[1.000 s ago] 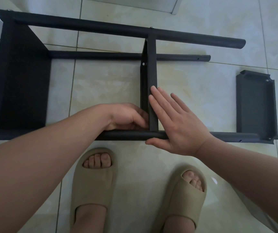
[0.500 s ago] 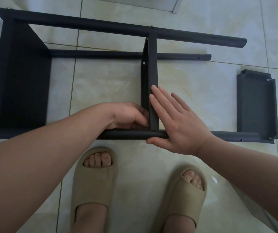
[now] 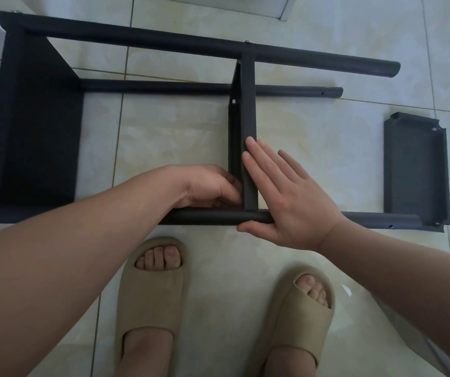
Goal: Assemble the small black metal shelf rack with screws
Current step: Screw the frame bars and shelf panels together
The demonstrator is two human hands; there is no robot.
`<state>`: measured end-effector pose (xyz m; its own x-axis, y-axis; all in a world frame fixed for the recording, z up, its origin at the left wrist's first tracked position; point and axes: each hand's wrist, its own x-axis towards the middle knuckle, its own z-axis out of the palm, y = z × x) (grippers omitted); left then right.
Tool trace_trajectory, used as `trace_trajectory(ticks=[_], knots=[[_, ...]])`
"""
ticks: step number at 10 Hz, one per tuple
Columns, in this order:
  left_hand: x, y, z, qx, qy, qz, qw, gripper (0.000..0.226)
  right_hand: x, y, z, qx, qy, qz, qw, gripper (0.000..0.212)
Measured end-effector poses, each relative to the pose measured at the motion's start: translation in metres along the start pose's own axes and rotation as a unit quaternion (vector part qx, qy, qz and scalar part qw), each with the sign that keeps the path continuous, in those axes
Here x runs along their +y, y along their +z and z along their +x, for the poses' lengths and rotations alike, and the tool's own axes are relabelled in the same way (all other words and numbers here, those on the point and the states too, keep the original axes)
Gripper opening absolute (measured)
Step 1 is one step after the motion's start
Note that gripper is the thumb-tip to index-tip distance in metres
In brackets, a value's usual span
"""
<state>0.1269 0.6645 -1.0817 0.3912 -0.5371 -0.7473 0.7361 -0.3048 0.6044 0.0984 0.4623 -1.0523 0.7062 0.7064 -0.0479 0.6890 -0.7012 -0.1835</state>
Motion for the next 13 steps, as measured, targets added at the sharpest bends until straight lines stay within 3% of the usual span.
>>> trace_trajectory(ticks=[5,8,13], knots=[[0.0032,0.0008,-0.0045,-0.037,0.001,-0.036,0.999,0.018,0.0003,0.0004,-0.0003,0.002,-0.002,-0.001,1.0,0.101],[0.0034,0.0038,-0.0035,0.033,0.013,0.087,0.996,0.017,0.0013,-0.0017,-0.0009,0.037,-0.021,-0.06,0.997,0.1],[0.0025,0.0015,-0.0011,0.03,0.016,0.071,0.997,0.013,0.0067,0.0003,0.0046,0.039,-0.036,-0.079,0.995,0.099]])
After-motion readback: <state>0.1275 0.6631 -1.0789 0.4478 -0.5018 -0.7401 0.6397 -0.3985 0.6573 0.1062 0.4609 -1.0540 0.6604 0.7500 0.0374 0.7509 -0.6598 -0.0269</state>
